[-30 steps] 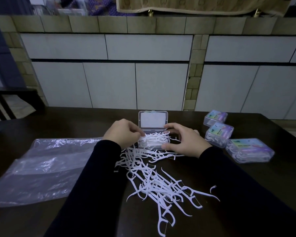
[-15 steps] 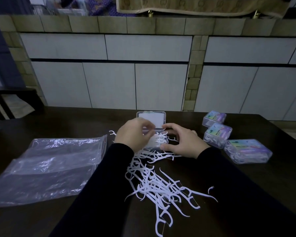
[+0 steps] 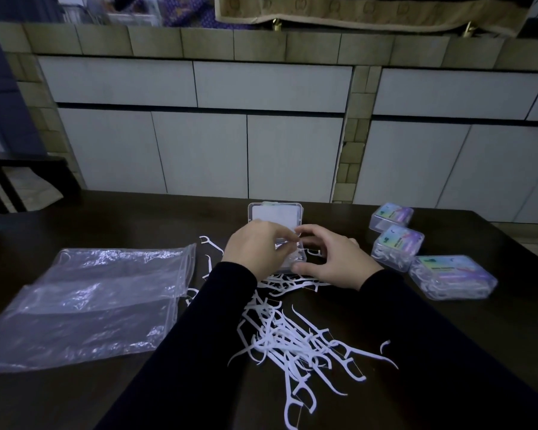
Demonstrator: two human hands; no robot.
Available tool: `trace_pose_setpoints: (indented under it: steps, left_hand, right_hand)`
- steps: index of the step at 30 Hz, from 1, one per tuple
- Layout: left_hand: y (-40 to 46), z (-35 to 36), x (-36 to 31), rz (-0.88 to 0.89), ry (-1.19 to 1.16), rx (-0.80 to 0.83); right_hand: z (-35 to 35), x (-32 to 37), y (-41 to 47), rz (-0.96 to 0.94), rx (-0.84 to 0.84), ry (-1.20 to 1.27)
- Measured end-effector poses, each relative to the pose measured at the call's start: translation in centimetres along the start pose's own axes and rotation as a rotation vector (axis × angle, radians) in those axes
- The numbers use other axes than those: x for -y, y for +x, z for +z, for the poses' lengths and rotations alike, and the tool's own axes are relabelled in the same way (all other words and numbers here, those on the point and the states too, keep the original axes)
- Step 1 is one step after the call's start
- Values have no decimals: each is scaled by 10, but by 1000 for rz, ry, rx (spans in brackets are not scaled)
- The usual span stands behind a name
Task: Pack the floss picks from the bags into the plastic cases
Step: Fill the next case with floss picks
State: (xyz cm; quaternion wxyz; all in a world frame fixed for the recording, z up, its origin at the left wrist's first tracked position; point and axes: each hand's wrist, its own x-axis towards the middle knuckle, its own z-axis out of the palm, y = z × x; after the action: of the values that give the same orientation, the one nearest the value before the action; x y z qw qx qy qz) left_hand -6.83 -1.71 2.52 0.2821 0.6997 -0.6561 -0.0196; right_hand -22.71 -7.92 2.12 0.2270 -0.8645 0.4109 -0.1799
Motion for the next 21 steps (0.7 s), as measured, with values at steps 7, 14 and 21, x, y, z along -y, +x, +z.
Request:
trace_pose_setpoints:
  steps: [7,14,21]
  left_hand:
    - [0,-2,1,1,29,7]
    - [0,-23,17,-323,77,-138]
    - [-2,-23,30,-644,283,169]
  right_hand:
    - [1,2,0,23,-10,-77]
    - [-13,-1,-1,84,-57,-286]
    - [-9,13,-4,254,70,-527]
